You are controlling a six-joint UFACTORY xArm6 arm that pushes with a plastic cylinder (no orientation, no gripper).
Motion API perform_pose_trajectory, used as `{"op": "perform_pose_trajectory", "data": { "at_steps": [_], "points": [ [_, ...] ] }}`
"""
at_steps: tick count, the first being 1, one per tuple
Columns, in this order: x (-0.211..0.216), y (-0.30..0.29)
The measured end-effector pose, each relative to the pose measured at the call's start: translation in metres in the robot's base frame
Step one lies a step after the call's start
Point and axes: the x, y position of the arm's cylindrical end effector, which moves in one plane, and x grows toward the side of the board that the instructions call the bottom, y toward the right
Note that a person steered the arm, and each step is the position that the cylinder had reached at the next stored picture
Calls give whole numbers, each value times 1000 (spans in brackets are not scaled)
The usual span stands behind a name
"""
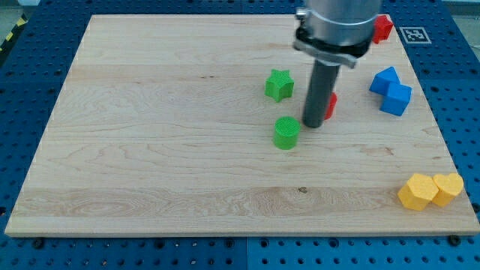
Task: Push the red circle towards the red star
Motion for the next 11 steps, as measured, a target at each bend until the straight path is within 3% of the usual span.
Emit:
{"op": "perform_pose_trajectory", "data": {
  "at_steps": [1,3,5,6,8,11],
  "points": [
    [-34,28],
    [-26,24],
    [-90,49],
    [-72,33],
    [-143,50],
    [-162,55]
  ]
}}
